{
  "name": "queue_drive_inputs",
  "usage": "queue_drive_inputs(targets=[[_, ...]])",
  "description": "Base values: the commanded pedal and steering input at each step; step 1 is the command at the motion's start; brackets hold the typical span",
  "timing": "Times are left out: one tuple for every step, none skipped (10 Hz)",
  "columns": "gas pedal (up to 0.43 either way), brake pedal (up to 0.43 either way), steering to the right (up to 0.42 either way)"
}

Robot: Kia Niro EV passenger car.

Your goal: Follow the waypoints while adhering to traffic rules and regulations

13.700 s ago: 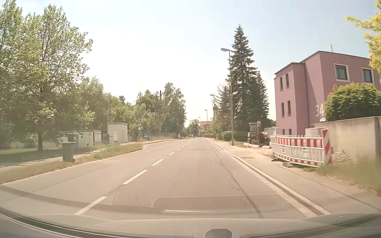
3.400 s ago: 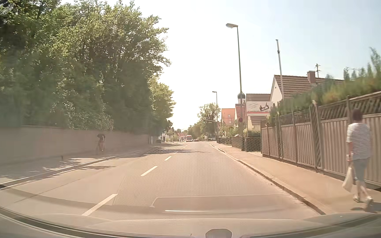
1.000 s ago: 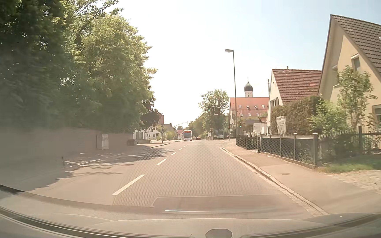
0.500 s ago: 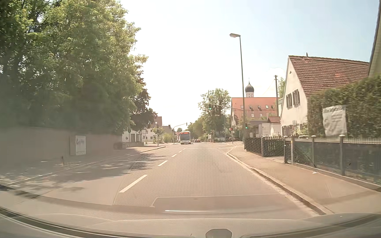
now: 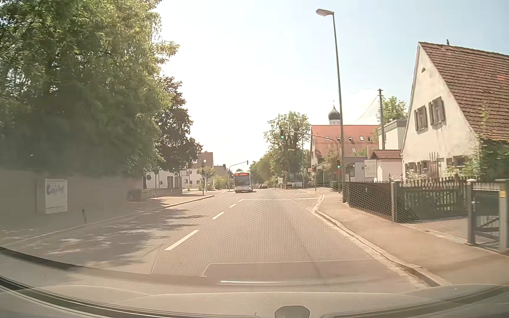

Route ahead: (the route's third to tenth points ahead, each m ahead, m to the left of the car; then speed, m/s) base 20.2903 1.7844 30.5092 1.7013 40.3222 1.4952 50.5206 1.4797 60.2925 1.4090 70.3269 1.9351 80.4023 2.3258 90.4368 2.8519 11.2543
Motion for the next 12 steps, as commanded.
queue_drive_inputs(targets=[[0.11, 0.0, -0.005], [0.11, 0.0, -0.005], [0.11, 0.0, -0.004], [0.11, 0.0, -0.004], [0.11, 0.0, -0.004], [0.11, 0.0, -0.004], [0.11, 0.0, -0.004], [0.11, 0.0, -0.004], [0.11, 0.0, -0.003], [0.098, 0.0, -0.002], [0.098, 0.0, -0.001], [0.098, 0.0, -0.001]])
